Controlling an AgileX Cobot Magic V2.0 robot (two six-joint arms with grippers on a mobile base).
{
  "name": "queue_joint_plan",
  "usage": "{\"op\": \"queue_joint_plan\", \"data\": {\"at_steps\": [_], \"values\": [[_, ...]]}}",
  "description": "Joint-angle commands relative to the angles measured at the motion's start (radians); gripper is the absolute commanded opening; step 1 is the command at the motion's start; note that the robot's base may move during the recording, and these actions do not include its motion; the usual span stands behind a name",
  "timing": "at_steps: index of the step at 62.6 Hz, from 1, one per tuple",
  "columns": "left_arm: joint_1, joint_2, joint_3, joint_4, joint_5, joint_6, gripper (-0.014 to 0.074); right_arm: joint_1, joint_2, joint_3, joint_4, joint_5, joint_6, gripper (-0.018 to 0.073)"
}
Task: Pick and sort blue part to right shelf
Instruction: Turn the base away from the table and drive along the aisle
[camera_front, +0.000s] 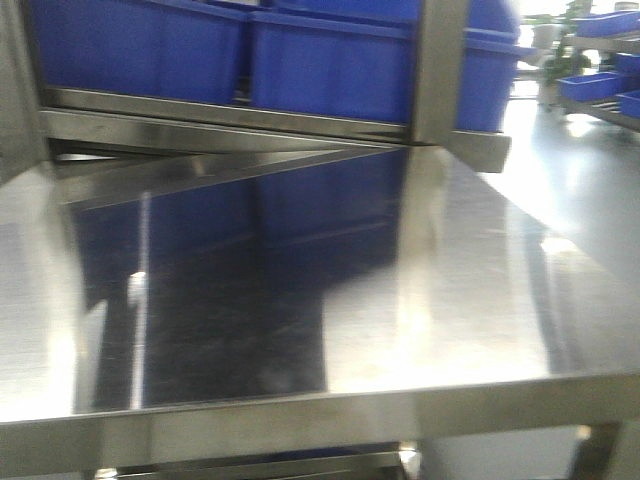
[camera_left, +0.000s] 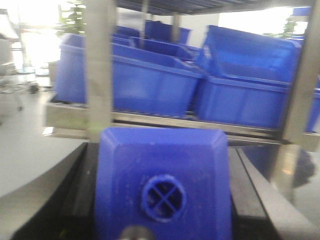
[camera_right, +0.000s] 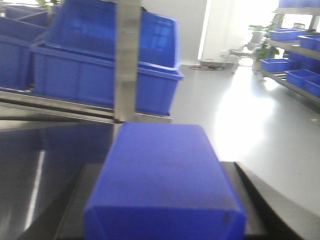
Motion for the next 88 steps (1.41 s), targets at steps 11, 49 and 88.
{"op": "queue_joint_plan", "data": {"at_steps": [11,49,88], "values": [[0.001,0.012,-0.026,-0.005,-0.084,0.0,0.0293,-0.006,0.008,-0.028,-0.012,-0.092,-0.011,0.0428],[0.001,0.012,-0.026,-0.005,-0.083,0.0,0.0293,-0.006,0.008,-0.028,-0.012,-0.092,-0.011,0.0428],[0.001,0.012,-0.026,-0.005,-0.083,0.0,0.0293,-0.006,0.008,-0.028,-0.012,-0.092,-0.011,0.0428]]}}
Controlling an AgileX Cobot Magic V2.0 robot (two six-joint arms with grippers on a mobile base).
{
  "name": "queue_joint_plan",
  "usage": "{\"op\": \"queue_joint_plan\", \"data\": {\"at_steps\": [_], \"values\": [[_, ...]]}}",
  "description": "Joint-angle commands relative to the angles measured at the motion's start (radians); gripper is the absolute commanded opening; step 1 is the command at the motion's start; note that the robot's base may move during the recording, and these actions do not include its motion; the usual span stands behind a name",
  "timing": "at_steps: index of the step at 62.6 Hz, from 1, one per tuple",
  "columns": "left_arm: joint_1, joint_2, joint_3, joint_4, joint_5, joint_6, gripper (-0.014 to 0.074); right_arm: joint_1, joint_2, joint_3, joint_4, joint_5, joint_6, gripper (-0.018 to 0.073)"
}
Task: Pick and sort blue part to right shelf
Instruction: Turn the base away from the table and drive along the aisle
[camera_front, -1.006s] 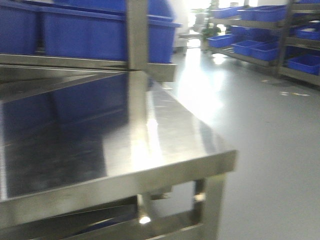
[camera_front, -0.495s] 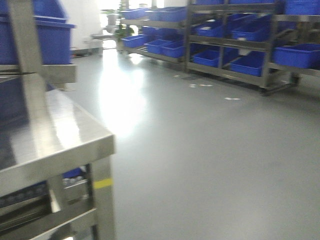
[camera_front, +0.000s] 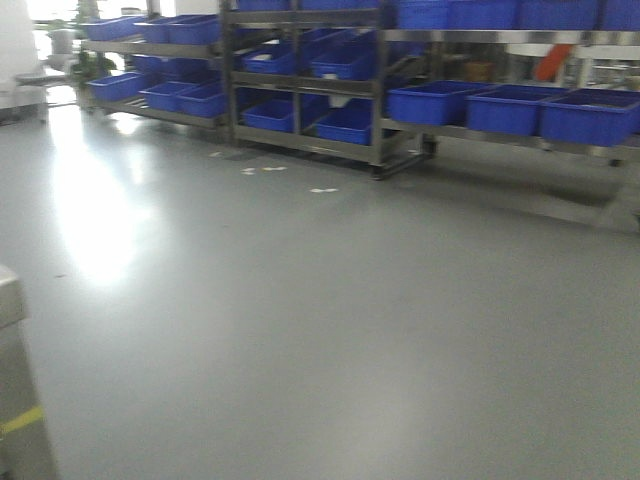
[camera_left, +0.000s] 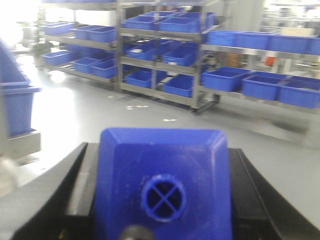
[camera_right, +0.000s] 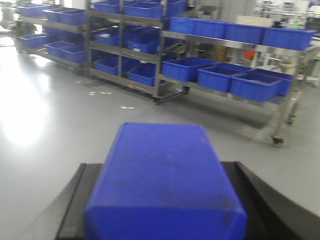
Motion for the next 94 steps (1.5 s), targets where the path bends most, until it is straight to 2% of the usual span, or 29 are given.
{"op": "queue_joint_plan", "data": {"at_steps": [1,94], "values": [[0.001,0.012,-0.026,-0.005,-0.083,0.0,0.0293,-0.006,0.008,-0.028,-0.012,-0.092,-0.011,0.0428],[-0.001,0.012,-0.026,-0.005,-0.083,0.0,0.0293,-0.006,0.008,-0.028,-0.012,-0.092,-0.011,0.0428]]}}
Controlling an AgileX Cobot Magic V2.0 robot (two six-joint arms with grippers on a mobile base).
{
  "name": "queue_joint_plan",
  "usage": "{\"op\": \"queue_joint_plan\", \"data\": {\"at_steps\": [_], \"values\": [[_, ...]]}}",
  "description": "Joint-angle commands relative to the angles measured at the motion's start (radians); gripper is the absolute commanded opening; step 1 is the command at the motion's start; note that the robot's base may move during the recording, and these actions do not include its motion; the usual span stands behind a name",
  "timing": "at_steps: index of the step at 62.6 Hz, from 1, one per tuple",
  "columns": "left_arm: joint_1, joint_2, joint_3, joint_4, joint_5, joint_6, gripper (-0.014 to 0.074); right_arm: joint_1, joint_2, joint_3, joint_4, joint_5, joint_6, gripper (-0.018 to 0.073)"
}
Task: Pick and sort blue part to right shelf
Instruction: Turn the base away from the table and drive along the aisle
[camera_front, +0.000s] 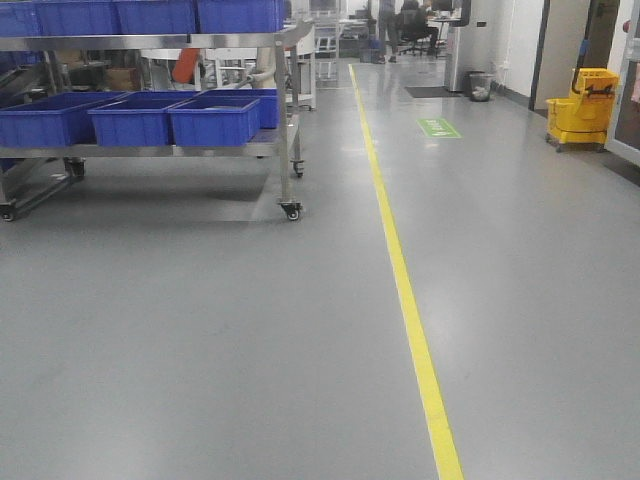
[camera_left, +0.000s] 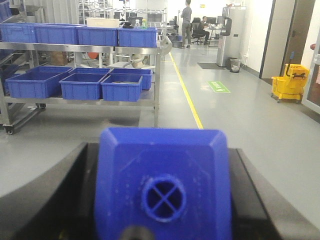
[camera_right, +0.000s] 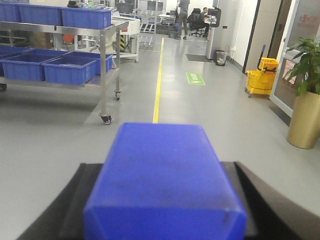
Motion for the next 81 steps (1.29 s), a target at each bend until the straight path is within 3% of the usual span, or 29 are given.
{"op": "queue_joint_plan", "data": {"at_steps": [1,81], "values": [[-0.001,0.012,-0.026,-0.005,-0.083,0.0,0.0293,-0.004,0.008,-0.028,-0.012,-0.092,-0.011,0.0428],[-0.001,0.014,-0.026,-0.005,-0.083,0.0,0.0293,-0.004,0.008,-0.028,-0.012,-0.092,-0.011,0.0428]]}}
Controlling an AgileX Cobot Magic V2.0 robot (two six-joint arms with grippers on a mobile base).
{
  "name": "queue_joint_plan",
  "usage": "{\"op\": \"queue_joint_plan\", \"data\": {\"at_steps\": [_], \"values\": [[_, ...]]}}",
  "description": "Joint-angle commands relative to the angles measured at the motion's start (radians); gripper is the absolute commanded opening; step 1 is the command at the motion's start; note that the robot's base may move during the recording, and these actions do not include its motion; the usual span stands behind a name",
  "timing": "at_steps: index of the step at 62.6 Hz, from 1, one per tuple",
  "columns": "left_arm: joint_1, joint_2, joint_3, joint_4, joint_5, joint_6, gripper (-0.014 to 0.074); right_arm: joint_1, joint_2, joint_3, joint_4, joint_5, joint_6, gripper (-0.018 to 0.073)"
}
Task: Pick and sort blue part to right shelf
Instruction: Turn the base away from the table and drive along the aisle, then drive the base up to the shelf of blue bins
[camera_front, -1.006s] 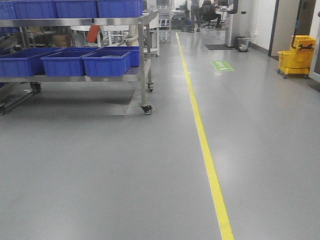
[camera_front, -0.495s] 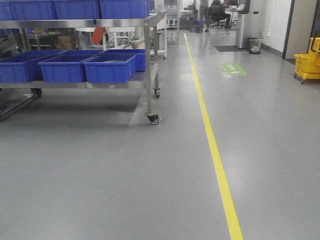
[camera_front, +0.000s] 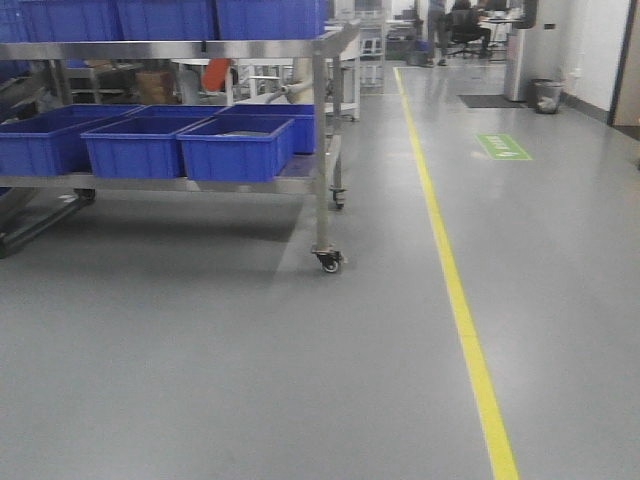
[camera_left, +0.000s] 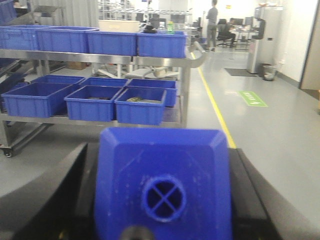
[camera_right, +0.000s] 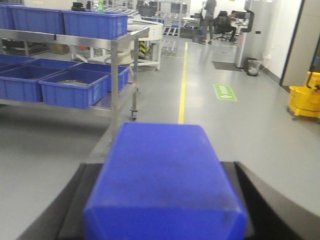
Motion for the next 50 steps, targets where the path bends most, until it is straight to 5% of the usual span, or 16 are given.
{"op": "queue_joint_plan", "data": {"at_steps": [1,50], "values": [[-0.001,0.014,-0.026,-0.005,-0.083,0.0,0.0293,-0.004,0.008,-0.028,-0.012,-0.092,-0.011,0.0428],[-0.001,0.014,-0.026,-0.005,-0.082,0.0,0.0293,-0.004,0.008,-0.028,-0.012,-0.092,-0.011,0.0428]]}}
